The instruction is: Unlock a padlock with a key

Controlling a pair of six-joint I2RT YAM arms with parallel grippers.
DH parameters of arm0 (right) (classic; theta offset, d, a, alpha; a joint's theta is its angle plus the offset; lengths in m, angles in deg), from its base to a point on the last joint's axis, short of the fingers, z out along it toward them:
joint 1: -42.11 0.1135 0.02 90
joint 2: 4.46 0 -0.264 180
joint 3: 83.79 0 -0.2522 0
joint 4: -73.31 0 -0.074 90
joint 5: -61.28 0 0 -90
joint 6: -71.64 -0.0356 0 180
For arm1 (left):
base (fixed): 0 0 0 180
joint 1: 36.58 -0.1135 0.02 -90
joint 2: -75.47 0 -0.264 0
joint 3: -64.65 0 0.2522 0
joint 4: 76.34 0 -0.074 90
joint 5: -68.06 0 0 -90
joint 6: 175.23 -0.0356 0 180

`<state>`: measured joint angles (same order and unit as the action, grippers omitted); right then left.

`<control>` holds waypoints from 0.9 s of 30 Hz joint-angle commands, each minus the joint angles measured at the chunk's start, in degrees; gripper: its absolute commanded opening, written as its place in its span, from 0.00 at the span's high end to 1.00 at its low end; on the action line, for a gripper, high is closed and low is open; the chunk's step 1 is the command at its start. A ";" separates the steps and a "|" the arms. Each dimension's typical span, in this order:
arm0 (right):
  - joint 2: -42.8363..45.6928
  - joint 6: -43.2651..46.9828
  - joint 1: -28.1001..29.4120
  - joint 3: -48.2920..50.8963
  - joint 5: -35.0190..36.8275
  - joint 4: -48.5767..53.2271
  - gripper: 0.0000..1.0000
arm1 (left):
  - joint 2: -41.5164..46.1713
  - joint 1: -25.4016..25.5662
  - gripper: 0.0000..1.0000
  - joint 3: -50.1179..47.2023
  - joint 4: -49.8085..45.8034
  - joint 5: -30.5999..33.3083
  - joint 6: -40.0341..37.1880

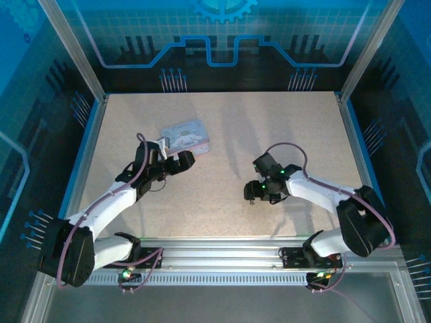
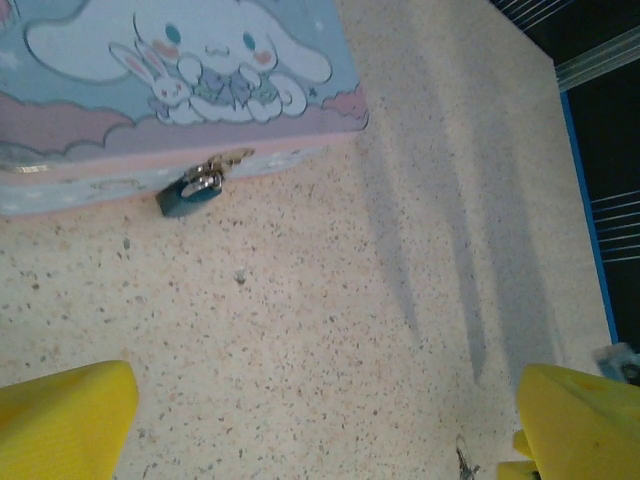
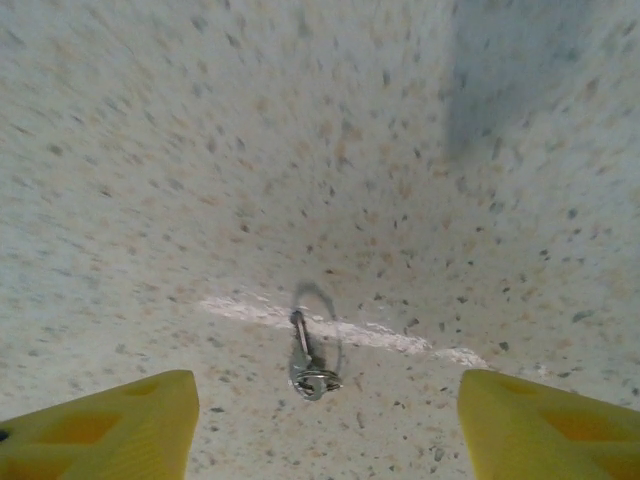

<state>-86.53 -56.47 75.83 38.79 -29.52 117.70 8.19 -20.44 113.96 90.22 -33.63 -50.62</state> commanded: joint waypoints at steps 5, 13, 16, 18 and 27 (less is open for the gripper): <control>-7.32 -3.00 4.71 -5.56 2.05 3.72 0.43 | -1.94 1.43 0.01 1.67 1.13 -1.11 2.43; -10.22 -4.05 6.57 -9.49 5.66 7.81 0.53 | -0.92 1.68 0.01 1.54 -0.01 -0.49 1.48; -10.21 -4.90 6.92 -9.35 6.11 8.24 0.55 | -0.83 1.66 0.01 1.54 -0.32 -0.36 1.18; -10.39 -5.37 7.17 -9.43 6.24 8.92 0.57 | -0.92 1.66 0.01 1.54 -0.37 -0.23 1.18; -10.64 -6.42 7.95 -8.57 7.96 10.06 0.61 | -0.29 1.70 0.01 1.47 -0.35 -0.82 0.73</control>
<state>-96.60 -61.48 82.95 30.27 -22.70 125.92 6.61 -19.15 113.98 90.20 -33.78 -49.17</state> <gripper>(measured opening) 0.388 0.987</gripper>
